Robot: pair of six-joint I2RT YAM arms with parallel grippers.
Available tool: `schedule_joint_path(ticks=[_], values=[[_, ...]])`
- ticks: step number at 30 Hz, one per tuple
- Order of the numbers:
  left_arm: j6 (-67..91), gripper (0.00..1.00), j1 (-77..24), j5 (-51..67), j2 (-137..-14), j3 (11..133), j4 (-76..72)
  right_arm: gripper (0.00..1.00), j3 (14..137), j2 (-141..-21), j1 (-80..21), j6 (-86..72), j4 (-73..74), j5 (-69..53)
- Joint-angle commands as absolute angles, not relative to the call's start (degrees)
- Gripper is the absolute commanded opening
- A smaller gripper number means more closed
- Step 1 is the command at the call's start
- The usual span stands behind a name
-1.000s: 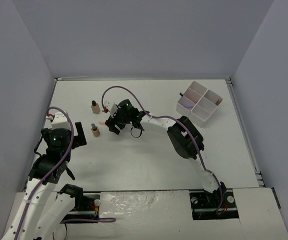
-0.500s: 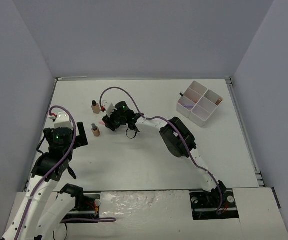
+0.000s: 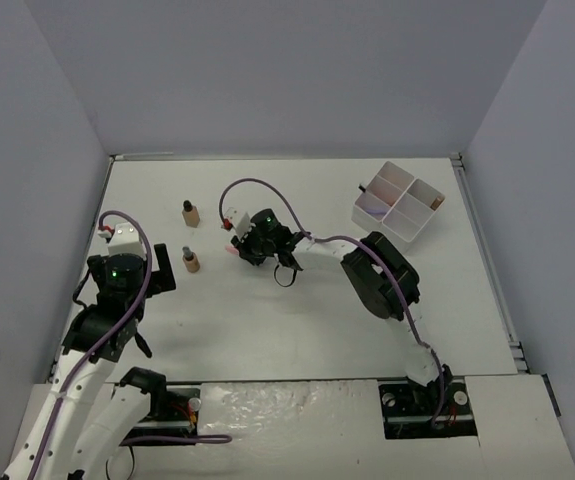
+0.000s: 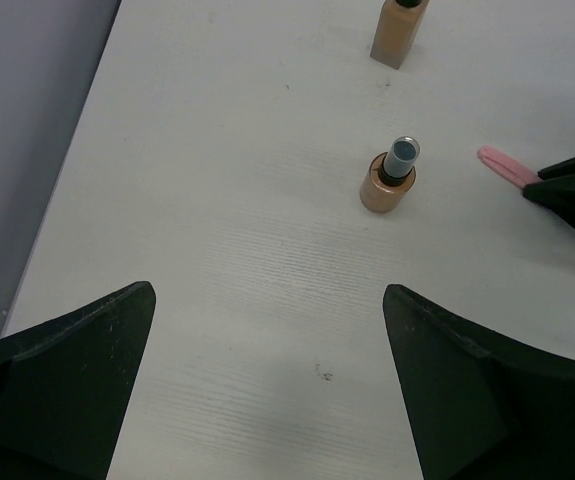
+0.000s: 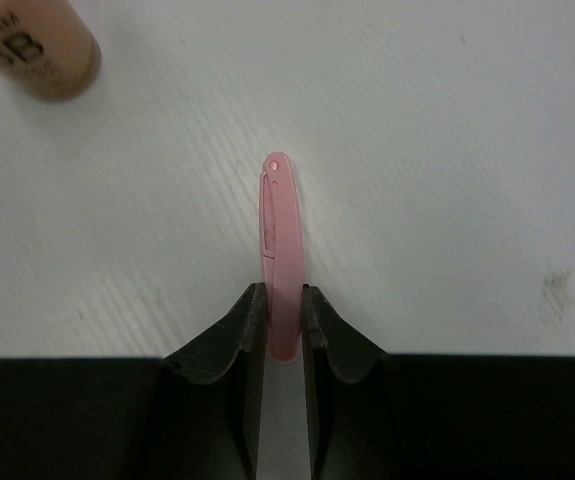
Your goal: Organize the makeup
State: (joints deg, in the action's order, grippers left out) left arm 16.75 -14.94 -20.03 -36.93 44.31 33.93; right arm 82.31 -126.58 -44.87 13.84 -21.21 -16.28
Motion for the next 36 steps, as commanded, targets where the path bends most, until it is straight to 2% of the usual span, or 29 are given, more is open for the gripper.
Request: schedule_joint_path(ticks=[1,7,12,21,36], values=[[16.60,0.97,-15.12,-19.25,-37.16,46.25,30.42,0.00,76.51,-113.18,-40.13,15.70,-17.90,-12.44],[16.29,0.97,-15.12,-18.99,-37.00,46.58,30.53,0.00,69.76,-99.20,-31.57,19.80,-10.04,-6.46],[15.90,0.97,-15.03,-18.45,-37.09,46.76,30.68,0.00,69.73,-93.69,-24.52,23.15,-5.65,-2.96],[15.43,0.97,-15.03,-18.11,-37.34,47.02,30.92,0.00,74.75,-95.94,-15.14,26.98,1.99,-0.53],[14.88,0.97,-15.03,-18.08,-37.64,47.02,30.85,0.00,77.16,-101.85,-13.32,27.62,3.87,4.26]])
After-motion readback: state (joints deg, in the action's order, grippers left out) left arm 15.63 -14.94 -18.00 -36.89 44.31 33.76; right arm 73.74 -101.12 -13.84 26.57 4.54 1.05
